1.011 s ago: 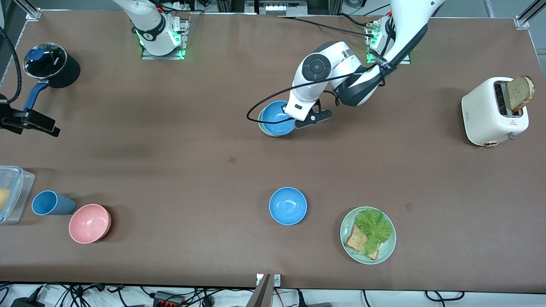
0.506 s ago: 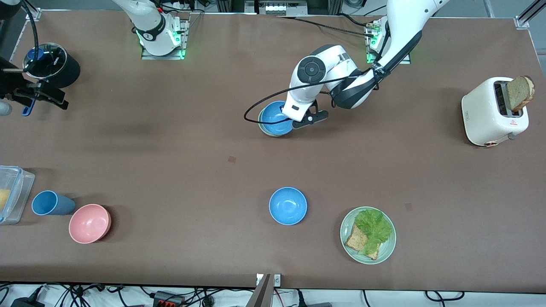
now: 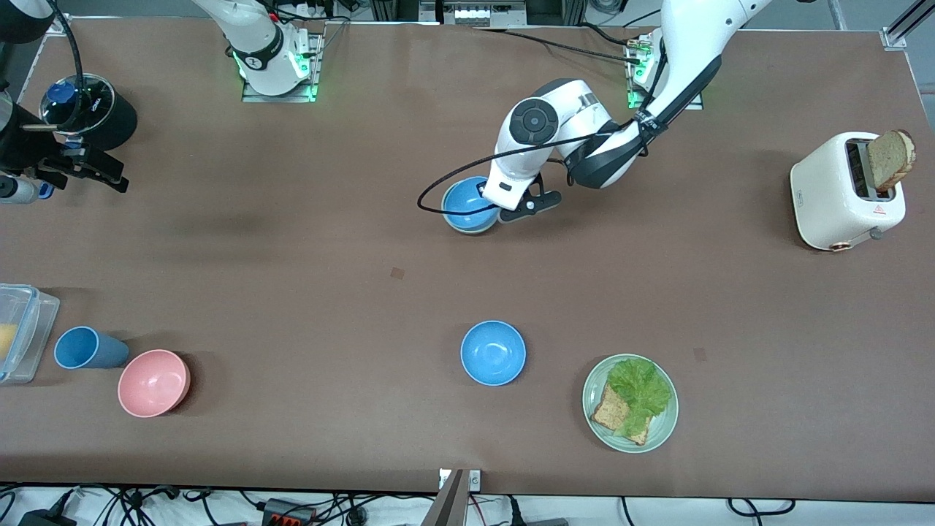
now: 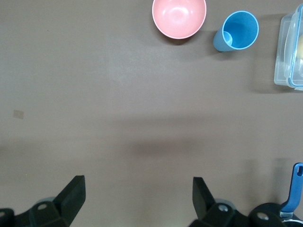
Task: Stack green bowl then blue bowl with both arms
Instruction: 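Open the left gripper to release the blue bowl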
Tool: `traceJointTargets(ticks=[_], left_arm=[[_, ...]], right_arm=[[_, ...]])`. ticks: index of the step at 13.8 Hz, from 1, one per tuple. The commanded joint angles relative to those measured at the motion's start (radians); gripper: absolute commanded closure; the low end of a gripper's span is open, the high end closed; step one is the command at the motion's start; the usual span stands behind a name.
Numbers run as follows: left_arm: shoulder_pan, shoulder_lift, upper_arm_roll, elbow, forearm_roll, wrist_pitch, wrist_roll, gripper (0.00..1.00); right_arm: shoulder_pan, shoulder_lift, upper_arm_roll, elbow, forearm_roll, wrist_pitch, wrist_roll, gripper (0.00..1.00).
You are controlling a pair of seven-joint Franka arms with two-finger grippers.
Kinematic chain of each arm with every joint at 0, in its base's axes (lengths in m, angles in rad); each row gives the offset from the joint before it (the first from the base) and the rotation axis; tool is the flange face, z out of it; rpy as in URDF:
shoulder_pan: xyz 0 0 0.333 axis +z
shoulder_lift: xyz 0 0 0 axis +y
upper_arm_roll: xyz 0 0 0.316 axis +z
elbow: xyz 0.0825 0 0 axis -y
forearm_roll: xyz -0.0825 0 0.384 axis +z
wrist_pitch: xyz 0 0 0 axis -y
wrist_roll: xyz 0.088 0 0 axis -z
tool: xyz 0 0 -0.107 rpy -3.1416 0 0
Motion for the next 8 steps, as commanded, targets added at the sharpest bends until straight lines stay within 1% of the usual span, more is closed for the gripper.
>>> traceJointTargets(ticks=[1,4,6,7,8], left_arm=[[0.017,-0.014,-0.012,0.06,0.032,-0.094,-0.015,0.77],[0.035,-0.018,-0.015,0.132,0.032,-0.197,-0.009,0.77],[0.084,-0.052,-0.032,0.159,0.031,-0.234,0.042,0.77],[0.148,-0.075,-0.085,0.164,0.029,-0.265,0.103,0.77],[0.251,-0.095,-0.162,0.163,0.029,-0.294,0.161,0.74]], right_arm=[[0.003,-0.005,0.0,0.009,-0.011,0.006,-0.012,0.0],[0.002,-0.005,0.0,0.015,-0.005,0.003,-0.011,0.0],[0.0,-0.007,0.0,0.015,-0.007,0.003,-0.011,0.0],[-0.006,-0.005,0.002,0.015,-0.007,0.005,-0.011,0.0],[-0.007,-0.007,0.002,0.015,-0.005,0.005,-0.011,0.0]])
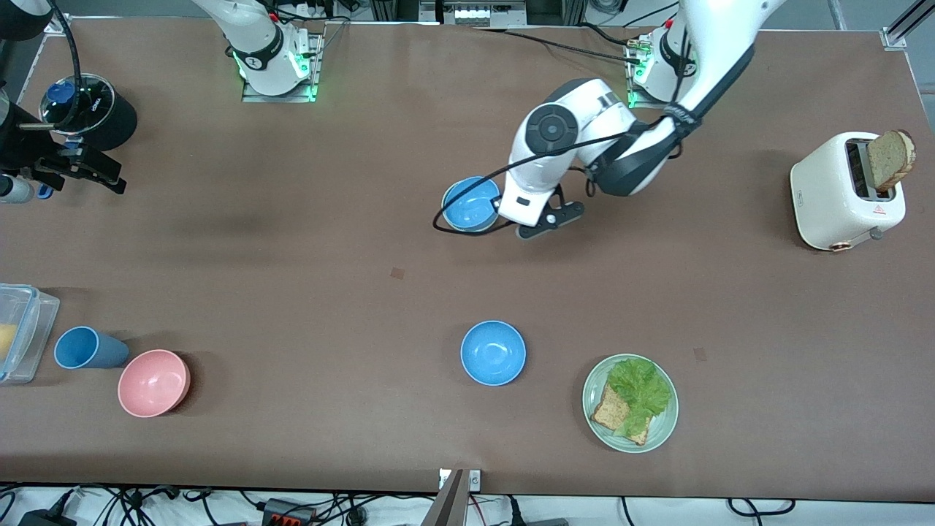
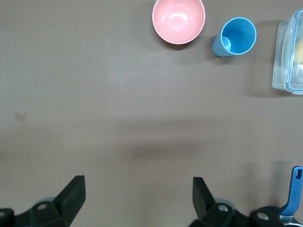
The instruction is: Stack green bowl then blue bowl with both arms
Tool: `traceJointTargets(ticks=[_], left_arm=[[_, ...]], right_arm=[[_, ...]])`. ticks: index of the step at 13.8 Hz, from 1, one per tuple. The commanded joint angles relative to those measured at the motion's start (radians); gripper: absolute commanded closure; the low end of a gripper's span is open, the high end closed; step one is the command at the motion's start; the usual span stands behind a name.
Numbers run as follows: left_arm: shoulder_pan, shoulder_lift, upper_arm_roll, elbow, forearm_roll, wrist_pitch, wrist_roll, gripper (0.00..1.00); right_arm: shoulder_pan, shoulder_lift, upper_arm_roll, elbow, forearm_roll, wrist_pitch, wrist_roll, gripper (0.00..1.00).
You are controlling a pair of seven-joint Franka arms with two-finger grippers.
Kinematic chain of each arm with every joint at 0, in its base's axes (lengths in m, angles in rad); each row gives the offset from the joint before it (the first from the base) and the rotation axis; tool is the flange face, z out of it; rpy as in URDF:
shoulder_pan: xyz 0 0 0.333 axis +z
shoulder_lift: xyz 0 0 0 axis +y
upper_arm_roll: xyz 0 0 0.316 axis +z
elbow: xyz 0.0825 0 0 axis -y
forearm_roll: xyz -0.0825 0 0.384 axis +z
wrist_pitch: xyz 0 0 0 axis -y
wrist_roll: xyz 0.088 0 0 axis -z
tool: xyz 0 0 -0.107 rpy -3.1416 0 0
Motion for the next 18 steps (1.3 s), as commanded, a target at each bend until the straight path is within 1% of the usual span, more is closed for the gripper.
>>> traceJointTargets(ticks=[1,2,3,4,5,6,7,8,10,12,13,14,15,16,18], left_arm=[[0.259,-0.072,-0.204,-0.003,0.027,-0.084,0.123,0.71],[0.39,-0.074,-0.305,-0.003,0.027,-0.115,0.164,0.68],[0.521,-0.074,-0.405,-0.003,0.028,-0.156,0.224,0.6],[0.628,-0.072,-0.48,-0.003,0.028,-0.181,0.288,0.57],[0.702,-0.072,-0.542,-0.003,0.028,-0.201,0.337,0.52],[0.747,-0.072,-0.566,-0.002,0.03,-0.219,0.374,0.45],[0.775,-0.072,-0.571,0.004,0.03,-0.239,0.411,0.39],[0.793,-0.072,-0.587,0.045,0.03,-0.285,0.477,0.37],[0.798,-0.069,-0.591,0.136,0.03,-0.397,0.555,0.34],[0.8,-0.061,-0.582,0.191,0.028,-0.457,0.627,0.3],[0.806,-0.058,-0.574,0.204,0.027,-0.471,0.679,0.26],[0.813,-0.052,-0.573,0.205,0.028,-0.469,0.722,0.18],[0.814,-0.052,-0.573,0.21,0.027,-0.471,0.741,0.01],[0.826,-0.051,-0.573,0.211,0.025,-0.477,0.758,0.0],[0.861,-0.052,-0.576,0.214,0.027,-0.503,0.851,0.0]], right_arm=[[-0.011,-0.004,0.004,0.006,-0.005,-0.002,-0.011,0.0],[-0.023,-0.004,0.013,0.008,-0.002,-0.002,-0.011,0.0],[-0.028,-0.006,0.024,0.008,-0.002,-0.001,-0.011,0.0],[-0.028,-0.006,0.024,0.008,-0.004,0.001,-0.011,0.0],[-0.027,-0.007,0.024,0.008,-0.004,-0.001,-0.011,0.0],[-0.025,-0.009,0.024,0.009,-0.004,-0.002,-0.011,0.0],[-0.023,-0.011,0.024,0.009,-0.002,-0.004,-0.011,0.0],[-0.023,-0.012,0.024,0.009,-0.002,-0.01,-0.011,0.0],[-0.023,-0.012,0.024,0.009,-0.002,-0.013,-0.011,0.0],[-0.02,-0.007,0.024,0.006,-0.002,-0.005,-0.011,0.0],[-0.02,-0.004,0.024,0.006,-0.002,-0.001,-0.011,0.0],[-0.019,-0.004,0.024,0.006,-0.005,-0.002,-0.011,0.0],[-0.02,-0.009,0.024,0.008,-0.005,-0.002,-0.011,0.0],[-0.02,-0.009,0.024,0.008,-0.005,-0.002,-0.012,0.0],[-0.02,-0.009,0.024,0.003,-0.008,-0.007,-0.012,0.0]])
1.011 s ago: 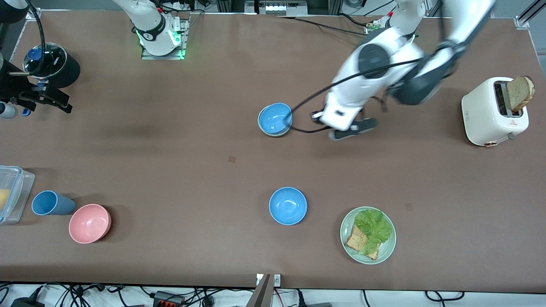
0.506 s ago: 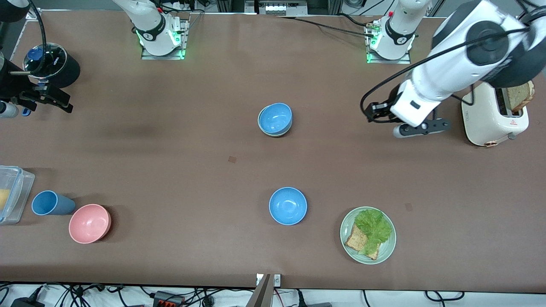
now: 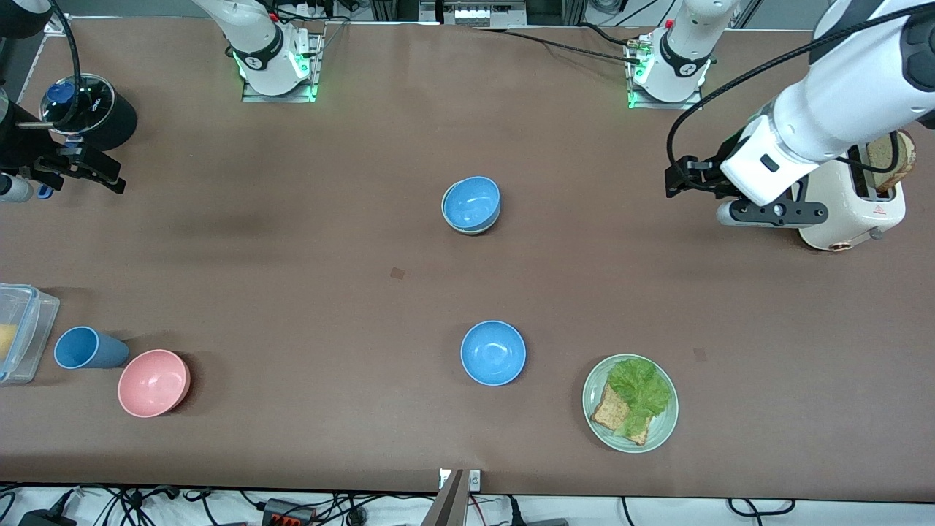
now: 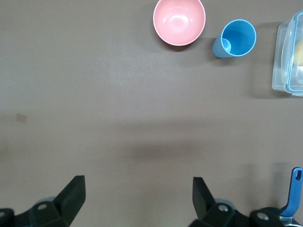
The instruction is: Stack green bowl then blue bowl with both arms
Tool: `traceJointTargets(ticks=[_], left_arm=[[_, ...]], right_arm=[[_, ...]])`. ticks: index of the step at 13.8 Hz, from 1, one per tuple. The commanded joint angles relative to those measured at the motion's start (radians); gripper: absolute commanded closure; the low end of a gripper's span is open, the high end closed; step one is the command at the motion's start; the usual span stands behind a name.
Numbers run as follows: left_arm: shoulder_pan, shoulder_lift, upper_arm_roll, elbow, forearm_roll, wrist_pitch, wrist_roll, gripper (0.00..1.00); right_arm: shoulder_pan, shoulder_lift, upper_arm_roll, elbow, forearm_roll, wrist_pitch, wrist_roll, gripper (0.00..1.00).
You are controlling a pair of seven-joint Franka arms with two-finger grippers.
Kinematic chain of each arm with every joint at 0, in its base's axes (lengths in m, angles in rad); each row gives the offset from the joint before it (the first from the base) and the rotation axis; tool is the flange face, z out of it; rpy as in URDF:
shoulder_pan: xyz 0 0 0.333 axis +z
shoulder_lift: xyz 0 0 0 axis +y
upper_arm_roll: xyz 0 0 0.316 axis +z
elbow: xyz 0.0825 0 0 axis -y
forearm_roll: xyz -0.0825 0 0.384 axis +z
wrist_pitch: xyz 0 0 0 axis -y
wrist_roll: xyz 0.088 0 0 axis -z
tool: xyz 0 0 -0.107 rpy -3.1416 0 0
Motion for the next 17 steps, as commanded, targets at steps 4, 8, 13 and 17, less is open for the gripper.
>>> traceJointTargets(ticks=[4,8,13,17], left_arm=[[-0.047,-0.063,0.143,0.063,-0.002,-0.055,0.177,0.0],[-0.419,-0.298,0.671,0.078,-0.205,-0.072,0.245,0.0],[-0.787,-0.369,1.248,0.066,-0.301,-0.098,0.573,0.0],[-0.813,-0.401,1.308,0.031,-0.309,-0.089,0.588,0.0]], right_arm=[[-0.015,-0.011,0.014,-0.008,-0.01,-0.003,-0.012,0.0],[-0.013,-0.011,0.014,-0.011,-0.014,0.008,-0.014,0.0],[-0.013,-0.012,0.016,-0.011,-0.01,-0.003,-0.015,0.0],[-0.013,-0.012,0.014,-0.011,-0.007,-0.023,-0.015,0.0]])
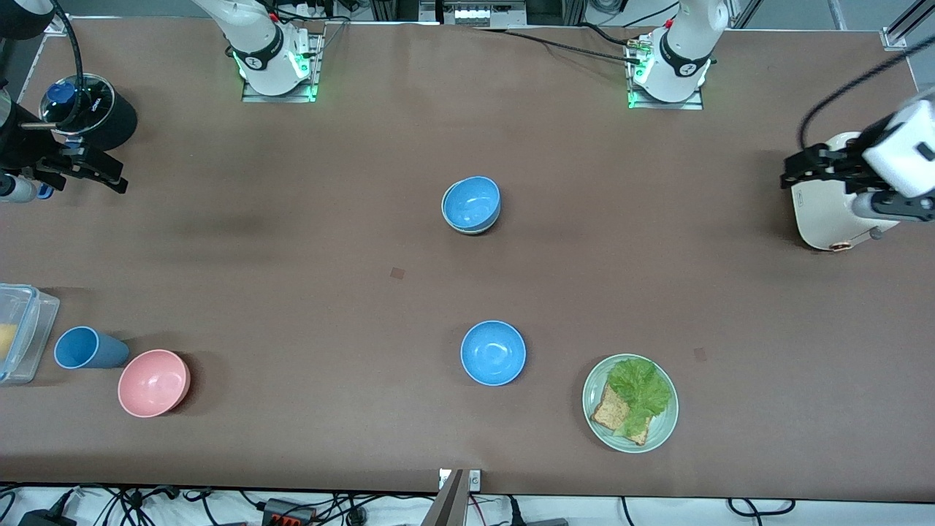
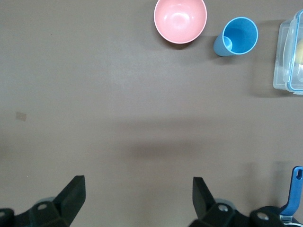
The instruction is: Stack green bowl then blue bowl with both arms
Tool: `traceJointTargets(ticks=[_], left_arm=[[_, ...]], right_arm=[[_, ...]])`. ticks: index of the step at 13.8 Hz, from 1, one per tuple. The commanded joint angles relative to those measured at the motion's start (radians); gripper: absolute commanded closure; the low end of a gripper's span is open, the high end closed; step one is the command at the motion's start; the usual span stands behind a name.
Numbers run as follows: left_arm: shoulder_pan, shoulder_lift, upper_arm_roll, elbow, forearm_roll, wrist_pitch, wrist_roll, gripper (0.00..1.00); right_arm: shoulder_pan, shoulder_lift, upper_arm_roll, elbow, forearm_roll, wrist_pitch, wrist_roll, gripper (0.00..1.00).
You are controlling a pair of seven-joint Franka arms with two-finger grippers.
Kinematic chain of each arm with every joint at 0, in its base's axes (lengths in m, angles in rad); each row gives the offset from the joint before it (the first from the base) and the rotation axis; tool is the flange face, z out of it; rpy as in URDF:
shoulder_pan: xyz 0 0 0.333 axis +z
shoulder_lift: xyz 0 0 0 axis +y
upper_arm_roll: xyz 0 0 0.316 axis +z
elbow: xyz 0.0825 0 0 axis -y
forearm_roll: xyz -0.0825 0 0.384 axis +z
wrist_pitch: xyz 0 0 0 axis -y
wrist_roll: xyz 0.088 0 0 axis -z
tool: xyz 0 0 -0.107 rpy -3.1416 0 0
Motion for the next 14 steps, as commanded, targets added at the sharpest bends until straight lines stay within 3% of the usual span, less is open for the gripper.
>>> traceJointTargets(ticks=[1,7,10,14], left_arm=[[-0.032,-0.039,0.014,-0.039,-0.016,0.004,0.014,0.0],[-0.026,-0.04,0.008,-0.036,-0.011,0.001,0.012,0.0],[-0.026,-0.043,-0.004,-0.037,-0.009,0.018,-0.195,0.0],[-0.024,-0.043,-0.012,-0.037,-0.008,0.018,-0.216,0.0]], right_arm=[[-0.013,-0.015,0.012,-0.009,-0.006,-0.018,-0.015,0.0],[-0.013,-0.023,0.012,-0.007,-0.005,-0.04,-0.015,0.0],[-0.013,-0.023,0.012,-0.007,-0.003,-0.046,-0.015,0.0],[-0.015,-0.023,0.012,-0.007,-0.003,-0.046,-0.015,0.0]])
